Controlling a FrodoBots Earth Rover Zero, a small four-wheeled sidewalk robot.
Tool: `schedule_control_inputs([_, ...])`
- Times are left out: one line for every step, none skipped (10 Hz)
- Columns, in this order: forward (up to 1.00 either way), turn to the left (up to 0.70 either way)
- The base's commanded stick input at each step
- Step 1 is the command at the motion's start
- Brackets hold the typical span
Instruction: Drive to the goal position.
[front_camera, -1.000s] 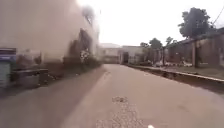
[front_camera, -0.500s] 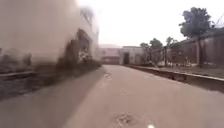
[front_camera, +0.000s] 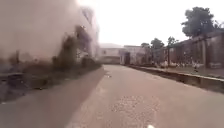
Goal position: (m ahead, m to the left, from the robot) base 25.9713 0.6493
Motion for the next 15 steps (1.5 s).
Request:
schedule_control_inputs([1.0, 0.0])
schedule_control_inputs([1.0, 0.0])
schedule_control_inputs([1.0, 0.0])
schedule_control_inputs([1.0, 0.0])
schedule_control_inputs([1.0, 0.0])
schedule_control_inputs([1.0, -0.06])
schedule_control_inputs([1.0, -0.22])
schedule_control_inputs([1.0, -0.16])
schedule_control_inputs([1.0, 0.0])
schedule_control_inputs([1.0, 0.0])
schedule_control_inputs([1.0, 0.0])
schedule_control_inputs([1.0, 0.0])
schedule_control_inputs([1.0, 0.0])
schedule_control_inputs([1.0, 0.0])
schedule_control_inputs([1.0, 0.0])
